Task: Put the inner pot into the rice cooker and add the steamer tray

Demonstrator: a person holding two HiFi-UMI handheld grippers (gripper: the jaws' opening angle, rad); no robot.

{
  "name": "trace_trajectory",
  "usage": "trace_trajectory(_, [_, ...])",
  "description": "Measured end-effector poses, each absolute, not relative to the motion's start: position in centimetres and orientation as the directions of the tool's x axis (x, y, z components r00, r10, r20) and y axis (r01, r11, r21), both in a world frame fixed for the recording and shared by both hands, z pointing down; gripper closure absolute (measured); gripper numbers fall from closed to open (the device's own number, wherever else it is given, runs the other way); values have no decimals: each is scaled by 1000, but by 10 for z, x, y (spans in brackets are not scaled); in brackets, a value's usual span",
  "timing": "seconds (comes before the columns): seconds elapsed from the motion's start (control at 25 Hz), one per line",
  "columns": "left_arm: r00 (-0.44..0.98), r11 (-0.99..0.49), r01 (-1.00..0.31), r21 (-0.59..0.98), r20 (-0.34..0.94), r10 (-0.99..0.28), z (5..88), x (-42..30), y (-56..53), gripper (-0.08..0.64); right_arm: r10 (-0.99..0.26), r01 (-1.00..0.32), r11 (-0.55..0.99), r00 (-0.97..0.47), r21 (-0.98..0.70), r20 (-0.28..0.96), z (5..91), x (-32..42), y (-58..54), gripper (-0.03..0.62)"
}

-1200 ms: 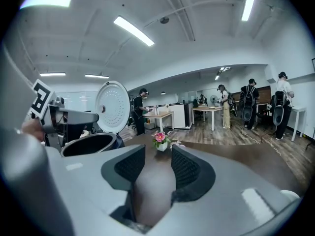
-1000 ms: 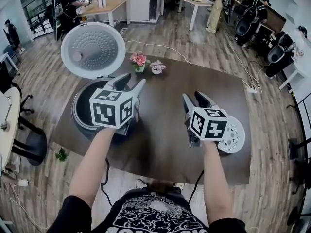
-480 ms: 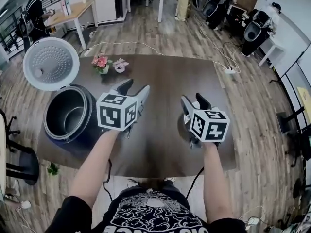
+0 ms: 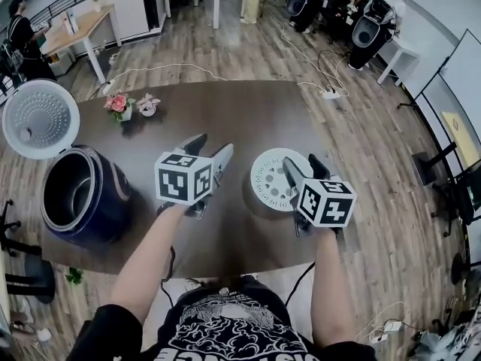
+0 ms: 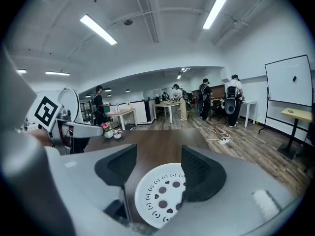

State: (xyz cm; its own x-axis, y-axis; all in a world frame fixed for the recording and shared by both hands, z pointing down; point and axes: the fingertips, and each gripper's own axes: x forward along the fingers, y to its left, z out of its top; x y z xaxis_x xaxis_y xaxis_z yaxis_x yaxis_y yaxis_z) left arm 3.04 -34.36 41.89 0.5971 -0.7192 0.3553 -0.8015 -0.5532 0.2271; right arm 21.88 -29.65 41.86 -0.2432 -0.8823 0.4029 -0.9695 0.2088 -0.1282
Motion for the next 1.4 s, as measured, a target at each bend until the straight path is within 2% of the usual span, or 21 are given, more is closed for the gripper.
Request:
trace_trajectory(0.16, [618, -569, -783, 249, 404, -674, 446, 61, -344, 249, -866, -971, 179, -233, -160, 442, 447, 245, -294, 299])
trace_trajectory(0.48, [622, -542, -780, 314, 488, -612, 491, 100, -345, 249, -819, -961, 160, -257, -226, 513, 498, 288, -298, 298])
trace_trajectory(0.88, [592, -422, -805, 416, 596, -542, 550, 124, -342, 249, -744, -948, 180, -306, -262, 594, 546, 326, -311, 299])
trace_trajectory(1.24, [555, -285, -830, 479, 659, -508, 589, 134, -335, 249, -661, -919, 195, -381, -343, 646, 583, 335, -315, 354])
trace_trajectory(1.4, [552, -256, -830, 495, 666, -502, 598, 133, -335, 287, -635, -916, 194, -390, -351, 667, 595, 332, -318, 366])
